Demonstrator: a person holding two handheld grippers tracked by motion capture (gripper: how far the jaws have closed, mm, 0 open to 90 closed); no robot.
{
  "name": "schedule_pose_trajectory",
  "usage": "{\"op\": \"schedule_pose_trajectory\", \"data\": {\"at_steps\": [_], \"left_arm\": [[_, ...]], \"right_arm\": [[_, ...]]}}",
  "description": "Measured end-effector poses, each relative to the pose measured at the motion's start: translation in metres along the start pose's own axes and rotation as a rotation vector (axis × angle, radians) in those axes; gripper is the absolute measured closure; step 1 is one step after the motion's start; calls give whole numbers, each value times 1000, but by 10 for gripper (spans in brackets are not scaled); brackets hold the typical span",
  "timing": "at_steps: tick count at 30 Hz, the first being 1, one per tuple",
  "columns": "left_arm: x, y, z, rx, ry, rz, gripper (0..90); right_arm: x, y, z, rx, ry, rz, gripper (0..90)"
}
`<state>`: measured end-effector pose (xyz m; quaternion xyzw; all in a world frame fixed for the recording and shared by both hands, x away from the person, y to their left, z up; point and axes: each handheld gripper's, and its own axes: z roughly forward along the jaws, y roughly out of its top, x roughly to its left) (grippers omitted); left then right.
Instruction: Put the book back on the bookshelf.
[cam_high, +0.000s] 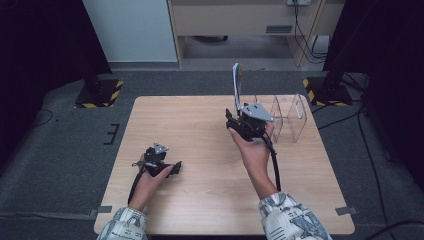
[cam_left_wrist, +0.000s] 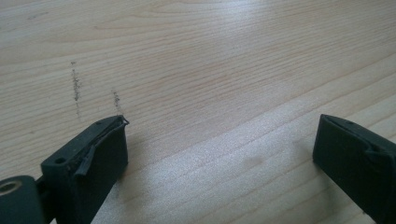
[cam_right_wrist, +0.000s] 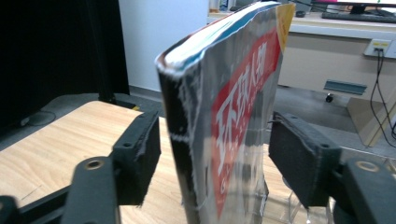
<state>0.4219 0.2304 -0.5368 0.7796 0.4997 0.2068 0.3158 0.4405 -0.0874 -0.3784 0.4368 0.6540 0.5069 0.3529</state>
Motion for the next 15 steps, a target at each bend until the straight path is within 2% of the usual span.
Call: {"op": "schedule_pose_trajectory", "data": {"at_steps": [5,15], "left_arm": [[0,0,0,-1,0,0,23],[0,0,0,-1,-3,1,22]], "right_arm": [[-2,-4,-2,24,42,12,242],[-5,-11,-9,85,85,4,107]]}}
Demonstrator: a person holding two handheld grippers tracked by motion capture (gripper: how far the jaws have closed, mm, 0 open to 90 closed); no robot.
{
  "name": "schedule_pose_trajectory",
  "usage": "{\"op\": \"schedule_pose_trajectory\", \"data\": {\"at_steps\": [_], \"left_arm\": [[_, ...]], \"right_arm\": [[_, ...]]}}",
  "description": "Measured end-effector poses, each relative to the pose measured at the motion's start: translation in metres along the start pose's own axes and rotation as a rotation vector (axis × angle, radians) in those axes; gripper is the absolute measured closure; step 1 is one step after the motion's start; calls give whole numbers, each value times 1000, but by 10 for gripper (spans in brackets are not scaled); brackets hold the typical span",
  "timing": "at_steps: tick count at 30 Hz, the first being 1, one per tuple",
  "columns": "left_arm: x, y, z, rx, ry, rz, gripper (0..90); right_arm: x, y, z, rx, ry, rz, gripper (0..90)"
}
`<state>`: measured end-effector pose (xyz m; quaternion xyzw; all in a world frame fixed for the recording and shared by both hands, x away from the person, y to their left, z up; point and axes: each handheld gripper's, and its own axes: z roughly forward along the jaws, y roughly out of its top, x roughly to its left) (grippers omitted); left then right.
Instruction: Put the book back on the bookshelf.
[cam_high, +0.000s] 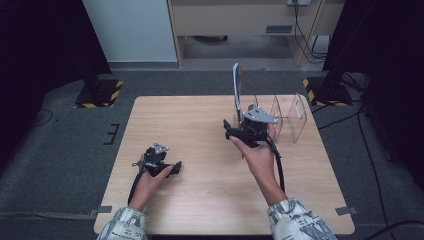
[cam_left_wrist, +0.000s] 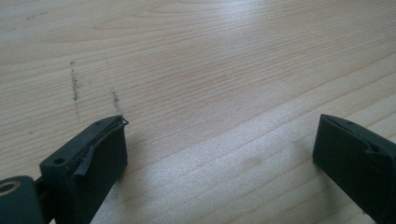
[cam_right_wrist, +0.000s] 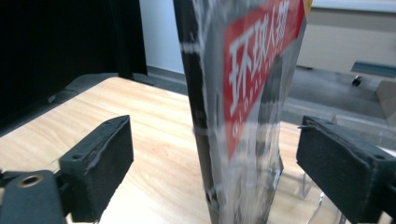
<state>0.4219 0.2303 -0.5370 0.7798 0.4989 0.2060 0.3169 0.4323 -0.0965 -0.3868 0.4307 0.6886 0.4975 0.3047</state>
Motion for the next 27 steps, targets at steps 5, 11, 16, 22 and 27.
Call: {"op": "schedule_pose_trajectory", "data": {"at_steps": [5,11,16,22,27], "left_arm": [[0,0,0,-1,0,0,20],[0,0,0,-3,1,-1,20],[0,0,0,-3,0,-2,17],[0,0,1,-2,-1,-2,14],[-1,0,1,-4,-1,-4,14]], "right_arm": [[-5,-5,-7,34,36,-5,63],[-6,-11,-16,73,78,-31,54],[-6,-16,-21,96,105,-46,53],[-7,-21,-25,119,119,-61,52],[-7,-26,-30,136,130,-70,51]]}}
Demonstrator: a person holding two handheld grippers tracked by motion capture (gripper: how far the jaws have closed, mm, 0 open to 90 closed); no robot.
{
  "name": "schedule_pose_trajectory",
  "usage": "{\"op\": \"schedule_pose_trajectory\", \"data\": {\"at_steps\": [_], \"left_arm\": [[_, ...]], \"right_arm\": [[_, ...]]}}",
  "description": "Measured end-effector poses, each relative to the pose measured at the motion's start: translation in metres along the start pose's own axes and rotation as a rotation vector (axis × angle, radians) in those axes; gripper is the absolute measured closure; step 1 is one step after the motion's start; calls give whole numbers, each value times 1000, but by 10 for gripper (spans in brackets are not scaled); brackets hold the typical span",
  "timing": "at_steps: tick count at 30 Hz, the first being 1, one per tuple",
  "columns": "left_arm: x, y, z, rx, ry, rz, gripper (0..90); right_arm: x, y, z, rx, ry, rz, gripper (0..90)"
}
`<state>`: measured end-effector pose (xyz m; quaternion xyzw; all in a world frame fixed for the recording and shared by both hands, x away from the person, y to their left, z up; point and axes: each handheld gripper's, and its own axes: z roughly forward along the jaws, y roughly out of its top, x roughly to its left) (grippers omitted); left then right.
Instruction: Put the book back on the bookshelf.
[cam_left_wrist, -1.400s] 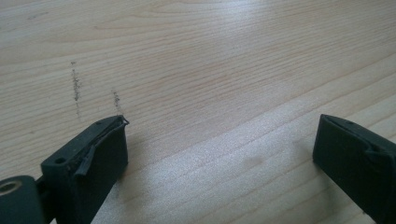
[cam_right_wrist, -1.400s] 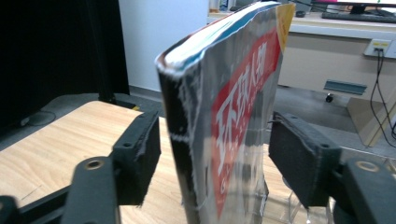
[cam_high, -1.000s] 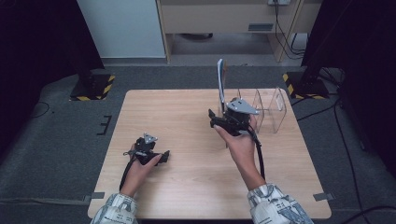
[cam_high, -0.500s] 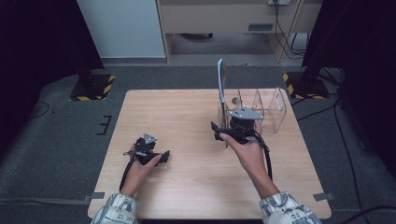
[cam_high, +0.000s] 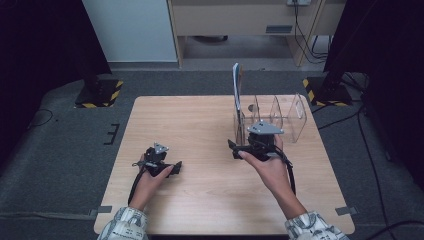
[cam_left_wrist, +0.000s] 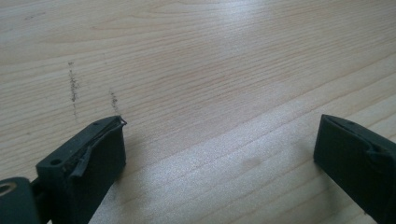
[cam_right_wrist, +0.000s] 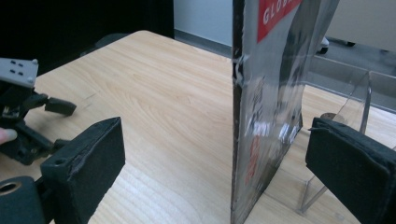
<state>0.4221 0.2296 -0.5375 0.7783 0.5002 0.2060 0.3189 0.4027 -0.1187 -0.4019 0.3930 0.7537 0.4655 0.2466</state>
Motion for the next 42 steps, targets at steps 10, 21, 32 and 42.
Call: {"op": "schedule_pose_trajectory", "data": {"at_steps": [10,21,32,42], "left_arm": [[0,0,0,0,0,1,12],[0,0,0,1,-1,1,12],[-1,0,0,3,-3,5,12],[-1,0,0,3,-3,4,11]], "right_arm": [[-5,-11,-3,25,8,6,50],[-15,-26,-16,48,6,-3,49],[-36,-48,-30,72,-21,13,65],[-48,-64,-30,86,-31,31,87]]}}
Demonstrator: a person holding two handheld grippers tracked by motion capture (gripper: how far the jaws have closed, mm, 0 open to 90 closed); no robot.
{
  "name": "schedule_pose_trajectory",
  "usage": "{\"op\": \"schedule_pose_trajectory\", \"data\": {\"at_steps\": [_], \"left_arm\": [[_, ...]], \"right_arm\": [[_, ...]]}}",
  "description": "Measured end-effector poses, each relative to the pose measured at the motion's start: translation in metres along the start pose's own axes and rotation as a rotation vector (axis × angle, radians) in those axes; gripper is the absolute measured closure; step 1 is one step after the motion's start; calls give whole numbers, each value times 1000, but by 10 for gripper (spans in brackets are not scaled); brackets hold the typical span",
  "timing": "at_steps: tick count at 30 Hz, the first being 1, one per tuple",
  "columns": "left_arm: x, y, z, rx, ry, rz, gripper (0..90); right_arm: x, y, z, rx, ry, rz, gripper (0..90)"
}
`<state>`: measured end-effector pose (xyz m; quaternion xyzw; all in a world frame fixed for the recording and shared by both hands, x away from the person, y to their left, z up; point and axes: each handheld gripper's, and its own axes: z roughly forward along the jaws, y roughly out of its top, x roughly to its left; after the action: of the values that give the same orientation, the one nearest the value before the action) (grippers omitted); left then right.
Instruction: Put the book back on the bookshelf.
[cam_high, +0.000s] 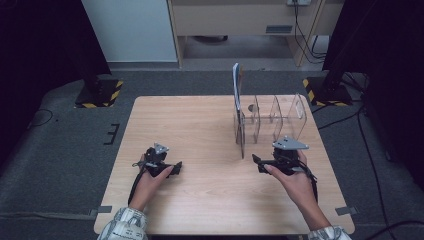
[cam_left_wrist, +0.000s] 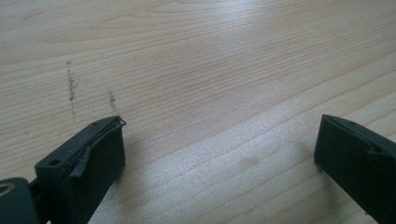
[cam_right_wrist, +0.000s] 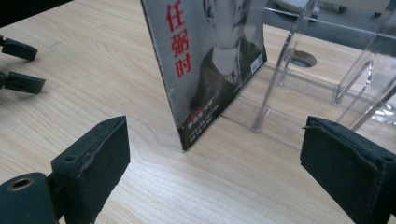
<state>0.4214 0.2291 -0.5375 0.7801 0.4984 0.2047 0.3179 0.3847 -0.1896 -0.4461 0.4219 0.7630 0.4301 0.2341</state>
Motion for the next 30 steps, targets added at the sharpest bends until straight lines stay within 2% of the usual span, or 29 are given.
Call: {"op": "schedule_pose_trajectory", "data": {"at_steps": [8,16,23,30], "left_arm": [[0,0,0,0,0,0,11],[0,0,0,0,0,0,10],[0,0,0,0,0,0,10],[0,0,0,0,0,0,10]], "right_arm": [[-11,-10,2,23,-7,14,96],[-25,-24,6,48,-35,37,102],[-30,-33,12,98,-45,28,102],[-31,-43,22,183,-20,19,97]]}}
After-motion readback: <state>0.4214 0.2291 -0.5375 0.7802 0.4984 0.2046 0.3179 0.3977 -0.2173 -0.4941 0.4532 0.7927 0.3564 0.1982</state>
